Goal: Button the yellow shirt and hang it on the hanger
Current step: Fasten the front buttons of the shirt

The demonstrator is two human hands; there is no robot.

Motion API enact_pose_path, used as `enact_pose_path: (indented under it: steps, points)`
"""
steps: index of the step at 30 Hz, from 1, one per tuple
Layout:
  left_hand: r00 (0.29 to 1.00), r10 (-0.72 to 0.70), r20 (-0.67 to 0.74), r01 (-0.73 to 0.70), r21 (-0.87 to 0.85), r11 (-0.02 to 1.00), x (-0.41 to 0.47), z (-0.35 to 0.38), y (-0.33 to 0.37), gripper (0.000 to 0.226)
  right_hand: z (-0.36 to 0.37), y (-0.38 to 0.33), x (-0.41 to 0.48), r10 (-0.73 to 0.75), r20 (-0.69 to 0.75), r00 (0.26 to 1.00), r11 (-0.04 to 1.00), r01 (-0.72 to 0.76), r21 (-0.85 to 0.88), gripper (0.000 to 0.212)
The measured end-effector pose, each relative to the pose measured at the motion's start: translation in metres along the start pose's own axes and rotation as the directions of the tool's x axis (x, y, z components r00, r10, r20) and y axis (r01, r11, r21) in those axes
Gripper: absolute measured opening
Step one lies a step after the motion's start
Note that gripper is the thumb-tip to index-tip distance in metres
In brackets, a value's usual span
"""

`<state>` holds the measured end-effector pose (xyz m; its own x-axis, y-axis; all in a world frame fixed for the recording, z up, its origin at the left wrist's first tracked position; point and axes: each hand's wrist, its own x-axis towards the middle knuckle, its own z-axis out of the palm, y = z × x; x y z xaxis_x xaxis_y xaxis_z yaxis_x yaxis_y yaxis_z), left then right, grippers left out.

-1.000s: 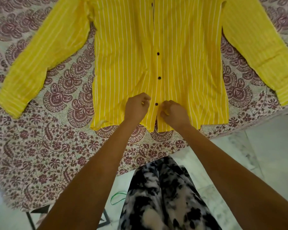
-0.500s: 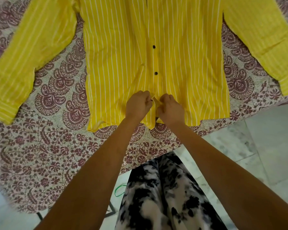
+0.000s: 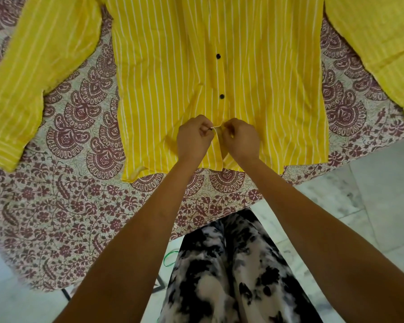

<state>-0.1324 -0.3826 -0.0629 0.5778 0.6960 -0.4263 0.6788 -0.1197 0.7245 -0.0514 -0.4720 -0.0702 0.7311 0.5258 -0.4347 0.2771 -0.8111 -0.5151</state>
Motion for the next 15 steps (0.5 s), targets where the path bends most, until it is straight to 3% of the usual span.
enact_pose_path:
  steps: [2, 4, 6, 12, 15]
  points:
    - [0.999, -0.033, 0.012, 0.034, -0.022, 0.999, 0.003, 0.001, 0.004, 0.009, -0.005, 0.004, 0.007, 0.094, 0.066, 0.993, 0.974, -0.106, 0.199, 0.019]
    - [0.998, -0.058, 0.037, 0.059, -0.036, 0.998, 0.005, 0.003, 0.008, 0.007, -0.013, 0.007, 0.011, 0.154, 0.146, 0.977, 0.881, -0.203, 0.427, 0.015]
    - [0.995, -0.094, 0.032, 0.095, -0.039, 0.995, 0.005, 0.007, 0.01, 0.007, -0.02, 0.008, 0.01, 0.178, 0.22, 0.959, 0.777, -0.275, 0.567, 0.025]
    - [0.963, -0.216, -0.158, 0.224, 0.032, 0.974, -0.006, 0.013, 0.006, 0.012, -0.023, 0.016, -0.003, 0.335, 0.307, 0.891, 0.432, -0.435, 0.79, 0.03]
    - [0.965, -0.219, -0.145, 0.224, 0.022, 0.974, -0.008, 0.014, 0.005, 0.011, -0.017, 0.017, -0.007, 0.334, 0.279, 0.9, 0.43, -0.409, 0.805, 0.03]
